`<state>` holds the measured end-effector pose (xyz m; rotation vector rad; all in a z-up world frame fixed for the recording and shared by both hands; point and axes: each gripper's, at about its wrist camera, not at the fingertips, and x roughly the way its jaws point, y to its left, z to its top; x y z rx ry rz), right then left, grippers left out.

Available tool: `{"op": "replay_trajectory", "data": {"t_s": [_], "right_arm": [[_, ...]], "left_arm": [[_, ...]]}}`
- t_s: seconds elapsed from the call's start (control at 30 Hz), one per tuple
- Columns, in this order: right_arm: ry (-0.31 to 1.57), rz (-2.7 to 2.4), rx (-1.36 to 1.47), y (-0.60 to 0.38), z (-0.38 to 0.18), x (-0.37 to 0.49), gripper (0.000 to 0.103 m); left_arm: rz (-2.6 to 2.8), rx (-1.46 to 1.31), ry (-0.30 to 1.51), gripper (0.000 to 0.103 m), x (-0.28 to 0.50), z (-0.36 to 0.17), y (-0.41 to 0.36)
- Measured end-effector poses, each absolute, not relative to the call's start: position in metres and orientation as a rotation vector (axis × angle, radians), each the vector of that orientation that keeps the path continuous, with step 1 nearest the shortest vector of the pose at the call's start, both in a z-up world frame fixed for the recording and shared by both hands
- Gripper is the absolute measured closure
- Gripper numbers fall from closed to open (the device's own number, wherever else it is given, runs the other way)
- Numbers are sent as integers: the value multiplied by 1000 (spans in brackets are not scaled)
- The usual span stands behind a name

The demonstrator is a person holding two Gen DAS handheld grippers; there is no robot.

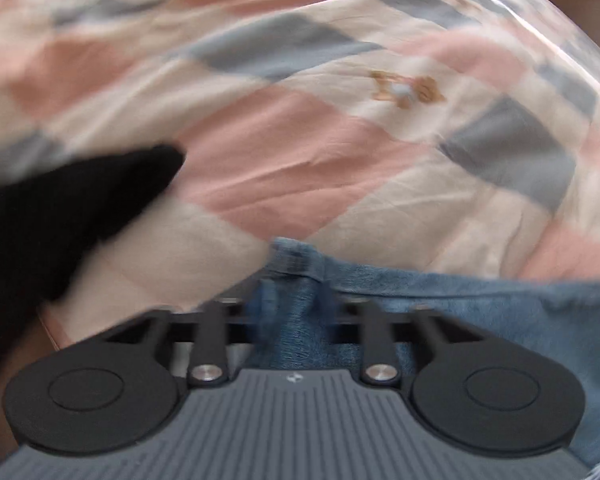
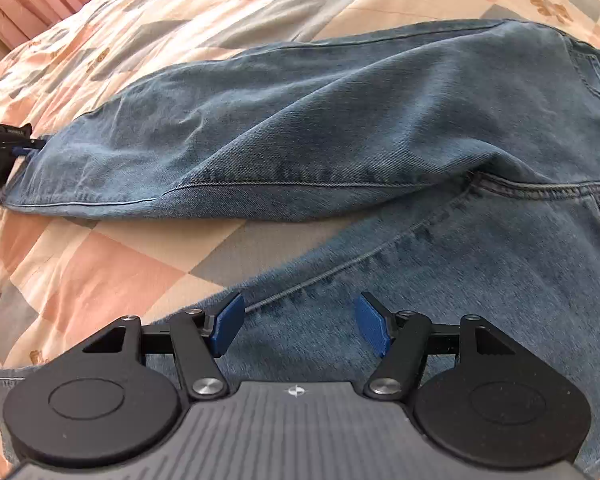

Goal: Fold clothes
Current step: 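Smooth the jeans legs flat with both open grippers, then grasp the jeans waistband with the right gripper and straighten it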

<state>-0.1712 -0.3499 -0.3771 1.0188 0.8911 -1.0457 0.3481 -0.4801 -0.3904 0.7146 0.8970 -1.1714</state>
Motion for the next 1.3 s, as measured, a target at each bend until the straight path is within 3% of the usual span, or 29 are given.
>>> {"op": "replay_trajectory", "data": {"t_s": [0.23, 0.3, 0.37, 0.47, 0.63, 0.77, 0.93, 1.1, 1.3], "right_arm": [[919, -1032, 968, -353, -374, -165, 39], [917, -1031, 976, -353, -376, -165, 38], [908, -1031, 983, -351, -377, -167, 37], [892, -1031, 984, -347, -377, -171, 37], [841, -1086, 951, -337, -364, -195, 37], [823, -1226, 832, -332, -347, -223, 42], [875, -1421, 667, -319, -338, -297, 42], [1034, -1480, 712, -295, -372, -395, 42], [746, -1416, 846, -279, -336, -479, 45]], "left_arm": [[-1183, 398, 545, 92, 344, -318, -460], [-1152, 419, 576, 91, 350, -325, -470], [-1028, 601, 559, 96, 349, -352, -482], [-868, 748, 645, 94, 368, -393, -480], [-926, 463, 863, 94, 363, -363, -425], [-1132, 478, 935, 88, 275, -332, -381], [-1324, 489, 1104, 88, 154, -323, -299], [-1406, 605, 1177, 88, 58, -330, -225], [-1290, 612, 1252, 84, -3, -327, -166]]}}
